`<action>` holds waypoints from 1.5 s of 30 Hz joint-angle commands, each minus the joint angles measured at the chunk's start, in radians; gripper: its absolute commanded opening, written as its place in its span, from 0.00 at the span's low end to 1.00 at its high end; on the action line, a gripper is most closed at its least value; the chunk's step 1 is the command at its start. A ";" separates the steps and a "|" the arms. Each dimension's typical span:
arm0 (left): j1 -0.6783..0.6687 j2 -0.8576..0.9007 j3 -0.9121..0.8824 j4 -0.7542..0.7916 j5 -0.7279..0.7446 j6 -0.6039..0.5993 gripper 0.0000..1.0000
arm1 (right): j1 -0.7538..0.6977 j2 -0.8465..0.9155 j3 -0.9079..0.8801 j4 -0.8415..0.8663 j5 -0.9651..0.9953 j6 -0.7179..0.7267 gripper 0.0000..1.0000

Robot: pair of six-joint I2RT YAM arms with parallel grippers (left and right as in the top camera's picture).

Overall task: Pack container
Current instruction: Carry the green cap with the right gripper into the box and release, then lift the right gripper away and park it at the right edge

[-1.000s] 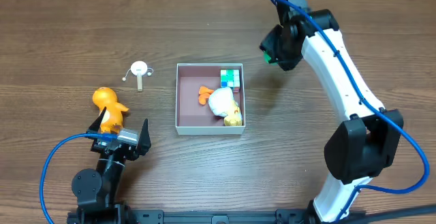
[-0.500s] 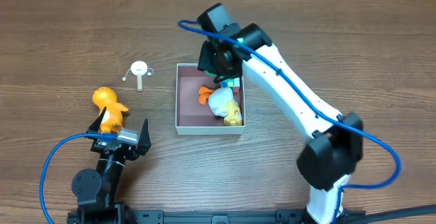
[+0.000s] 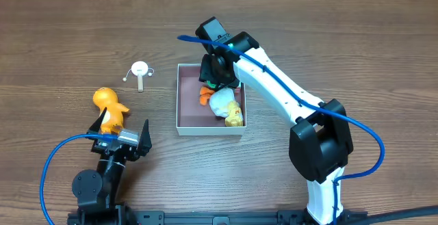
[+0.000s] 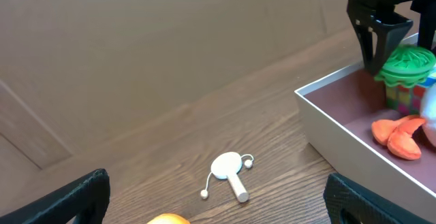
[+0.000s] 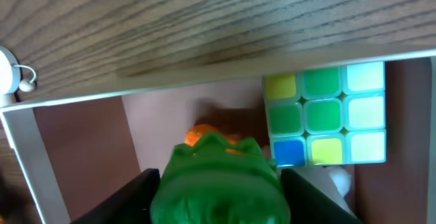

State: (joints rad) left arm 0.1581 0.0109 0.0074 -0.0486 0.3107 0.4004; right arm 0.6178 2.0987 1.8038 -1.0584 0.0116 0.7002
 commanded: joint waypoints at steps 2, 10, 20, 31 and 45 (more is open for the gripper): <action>0.005 -0.005 -0.003 0.001 0.000 0.003 1.00 | 0.004 -0.007 -0.005 0.018 0.014 -0.002 0.71; 0.005 -0.005 -0.003 0.001 0.000 0.003 1.00 | 0.002 -0.008 0.020 0.008 0.014 -0.067 0.73; 0.005 0.000 -0.003 0.001 0.000 0.003 1.00 | -0.089 -0.010 0.629 -0.421 0.206 -0.072 0.93; 0.005 0.000 -0.003 0.001 0.000 0.003 1.00 | -0.477 -0.048 0.775 -0.636 0.119 -0.478 1.00; 0.005 0.000 -0.003 0.001 0.000 0.003 1.00 | -0.813 -0.051 0.443 -0.634 0.171 -0.547 1.00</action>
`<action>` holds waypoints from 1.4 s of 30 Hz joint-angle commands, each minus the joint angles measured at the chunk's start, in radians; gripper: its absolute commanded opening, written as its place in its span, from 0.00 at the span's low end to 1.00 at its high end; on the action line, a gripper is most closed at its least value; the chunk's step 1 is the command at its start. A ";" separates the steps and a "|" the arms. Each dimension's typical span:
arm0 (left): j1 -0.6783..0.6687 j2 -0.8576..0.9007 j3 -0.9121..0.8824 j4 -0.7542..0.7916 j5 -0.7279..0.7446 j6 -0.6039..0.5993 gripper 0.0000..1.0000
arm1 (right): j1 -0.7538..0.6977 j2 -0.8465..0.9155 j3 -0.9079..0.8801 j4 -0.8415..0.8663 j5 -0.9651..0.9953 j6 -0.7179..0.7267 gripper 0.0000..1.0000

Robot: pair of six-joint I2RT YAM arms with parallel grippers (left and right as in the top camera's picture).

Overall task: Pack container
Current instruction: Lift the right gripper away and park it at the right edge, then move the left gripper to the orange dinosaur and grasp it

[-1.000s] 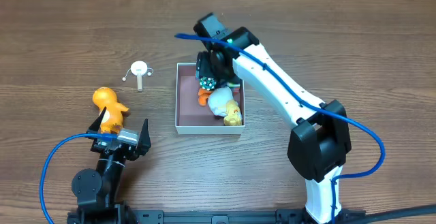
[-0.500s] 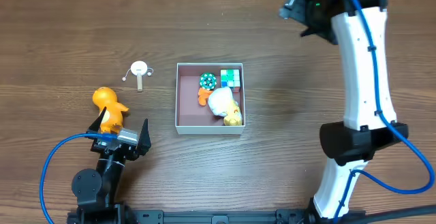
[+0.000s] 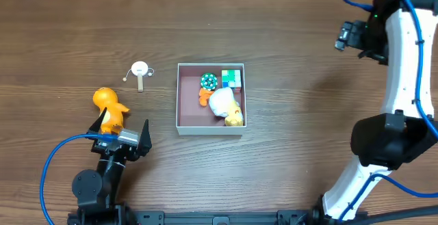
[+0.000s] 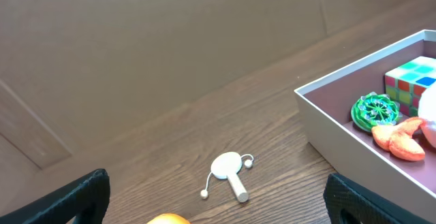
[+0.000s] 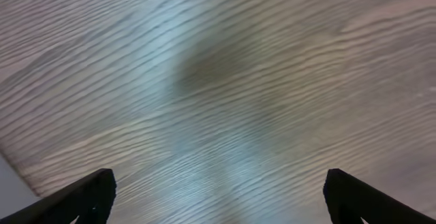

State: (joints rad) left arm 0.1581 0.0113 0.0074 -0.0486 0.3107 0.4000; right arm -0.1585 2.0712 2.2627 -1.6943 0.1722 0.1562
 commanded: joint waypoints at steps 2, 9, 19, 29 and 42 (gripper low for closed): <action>0.005 0.000 -0.003 0.001 0.000 0.004 1.00 | -0.085 -0.019 -0.034 0.038 0.006 0.045 1.00; 0.005 0.000 -0.003 0.001 0.000 0.004 1.00 | -0.127 -0.016 -0.043 0.082 -0.030 0.087 1.00; 0.005 0.000 -0.003 0.001 0.000 0.004 1.00 | -0.131 -0.016 -0.129 0.157 -0.016 0.106 1.00; 0.006 0.000 -0.003 0.249 0.001 -0.083 1.00 | -0.131 -0.016 -0.129 0.158 -0.016 0.106 1.00; 0.006 0.096 0.343 -0.023 0.031 -0.353 1.00 | -0.131 -0.016 -0.129 0.158 -0.016 0.106 1.00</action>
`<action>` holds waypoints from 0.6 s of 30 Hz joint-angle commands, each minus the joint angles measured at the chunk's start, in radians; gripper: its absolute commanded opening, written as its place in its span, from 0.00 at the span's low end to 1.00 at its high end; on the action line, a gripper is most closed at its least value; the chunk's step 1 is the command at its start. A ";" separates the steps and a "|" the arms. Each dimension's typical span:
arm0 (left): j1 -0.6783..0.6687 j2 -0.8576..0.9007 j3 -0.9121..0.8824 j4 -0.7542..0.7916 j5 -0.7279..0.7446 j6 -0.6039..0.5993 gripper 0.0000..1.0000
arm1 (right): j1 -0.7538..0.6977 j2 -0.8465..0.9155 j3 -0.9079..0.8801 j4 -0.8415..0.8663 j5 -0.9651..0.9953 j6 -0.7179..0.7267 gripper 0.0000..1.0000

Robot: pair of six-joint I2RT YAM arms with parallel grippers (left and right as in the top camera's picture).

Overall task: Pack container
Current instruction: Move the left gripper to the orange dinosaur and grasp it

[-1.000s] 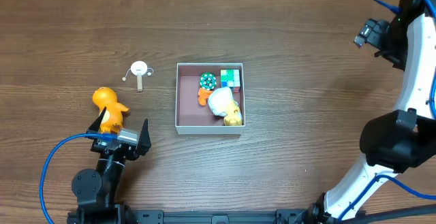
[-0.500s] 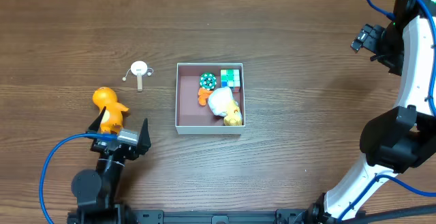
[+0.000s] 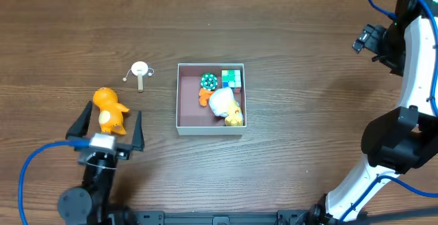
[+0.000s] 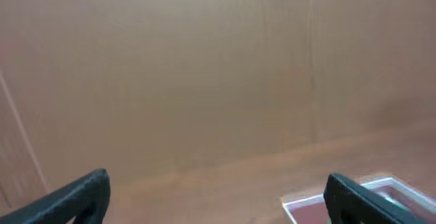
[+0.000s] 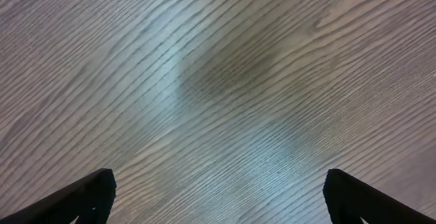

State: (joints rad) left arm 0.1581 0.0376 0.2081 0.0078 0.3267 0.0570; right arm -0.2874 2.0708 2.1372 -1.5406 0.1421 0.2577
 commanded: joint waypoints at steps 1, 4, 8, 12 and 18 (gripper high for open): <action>0.006 0.110 0.187 -0.113 0.014 -0.008 1.00 | -0.002 -0.015 -0.003 0.004 0.014 0.005 1.00; 0.006 0.340 0.400 -0.287 0.039 -0.013 1.00 | -0.002 -0.015 -0.003 0.004 0.014 0.005 1.00; 0.006 0.739 0.719 -0.444 0.303 0.044 1.00 | -0.002 -0.015 -0.003 0.004 0.014 0.005 1.00; 0.006 0.949 0.909 -0.569 0.203 0.050 1.00 | -0.002 -0.015 -0.003 0.004 0.014 0.005 1.00; 0.006 1.320 1.266 -1.034 -0.243 -0.089 1.00 | -0.002 -0.015 -0.003 0.004 0.014 0.005 1.00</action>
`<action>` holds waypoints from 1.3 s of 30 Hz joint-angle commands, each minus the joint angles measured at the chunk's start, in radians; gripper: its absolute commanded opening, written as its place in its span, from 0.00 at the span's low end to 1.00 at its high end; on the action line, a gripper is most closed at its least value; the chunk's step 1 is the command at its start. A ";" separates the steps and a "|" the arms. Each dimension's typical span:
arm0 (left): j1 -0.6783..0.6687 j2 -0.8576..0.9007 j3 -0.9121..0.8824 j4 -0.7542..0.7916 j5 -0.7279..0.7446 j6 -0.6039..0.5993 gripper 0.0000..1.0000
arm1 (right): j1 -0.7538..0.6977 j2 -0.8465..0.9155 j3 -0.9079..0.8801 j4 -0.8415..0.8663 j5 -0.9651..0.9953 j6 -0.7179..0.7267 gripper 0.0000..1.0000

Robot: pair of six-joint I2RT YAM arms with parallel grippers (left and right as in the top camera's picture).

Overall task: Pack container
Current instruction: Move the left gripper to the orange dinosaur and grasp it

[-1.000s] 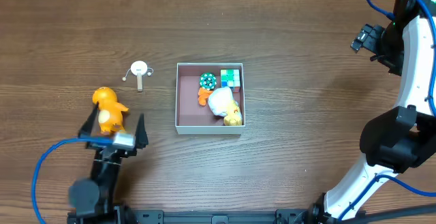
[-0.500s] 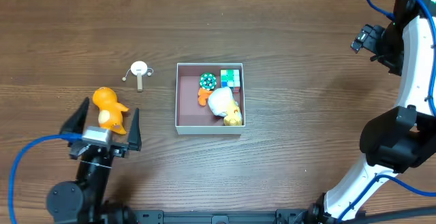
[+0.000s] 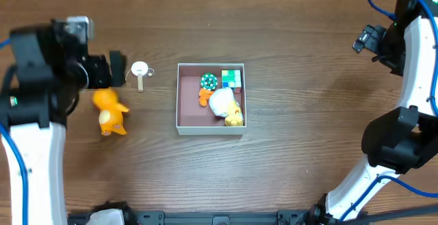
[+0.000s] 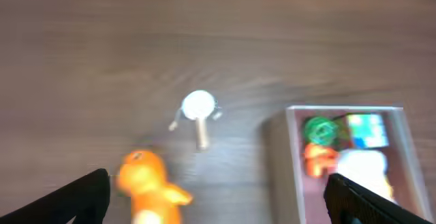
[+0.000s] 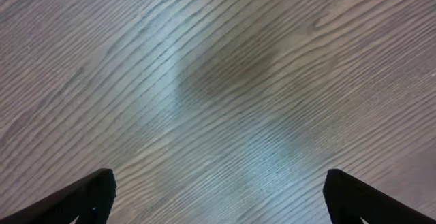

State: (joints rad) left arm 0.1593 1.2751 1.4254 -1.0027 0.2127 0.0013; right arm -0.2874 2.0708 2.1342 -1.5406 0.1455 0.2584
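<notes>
The white box (image 3: 179,99) with a maroon floor stands mid-table, seen too in the left wrist view as box (image 4: 276,163). Inside lie a green round toy (image 3: 209,81), a colour cube (image 3: 232,78), an orange piece (image 3: 204,96) and a white-and-yellow duck (image 3: 226,106). An orange figure (image 3: 109,111) lies left of the box, and shows blurred as orange figure (image 4: 146,188). My left gripper (image 3: 109,70) hovers open above it, left gripper (image 4: 218,203) empty. My right gripper (image 3: 373,40) is far right, right gripper (image 5: 218,203) open over bare wood.
A small white drum toy on a stick (image 3: 139,70) lies between the orange figure and the box, seen as white drum toy (image 4: 199,108). Wooden tabletop (image 3: 308,115) surrounds everything. The right arm's white links rise along the right side.
My left arm was low at the table's front left edge, looking out level. Now it is high over the left side, looking down on the orange figure, drum toy and box. Right arm unchanged.
My right gripper was down in the box around the green toy, beside the cube. Then the green toy lay in the box and the right gripper was open at the far right. The left arm, parked at the front, has since come over the orange figure.
</notes>
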 commanded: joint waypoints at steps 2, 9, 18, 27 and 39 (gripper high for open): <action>0.005 0.146 0.049 -0.047 -0.187 -0.086 1.00 | -0.002 -0.015 0.000 0.004 0.011 0.004 1.00; 0.043 0.377 0.049 -0.188 -0.237 -0.353 1.00 | -0.002 -0.015 0.000 0.004 0.011 0.004 1.00; 0.044 0.550 0.048 -0.378 -0.258 -0.335 1.00 | -0.002 -0.015 0.000 0.004 0.011 0.004 1.00; 0.044 0.636 -0.006 -0.338 -0.283 -0.322 1.00 | -0.002 -0.015 0.000 0.004 0.011 0.004 1.00; 0.044 0.636 -0.193 -0.118 -0.204 -0.180 1.00 | -0.002 -0.015 0.000 0.004 0.011 0.004 1.00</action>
State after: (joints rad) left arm 0.2001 1.9102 1.2423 -1.1297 -0.0288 -0.2279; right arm -0.2874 2.0712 2.1338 -1.5410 0.1455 0.2581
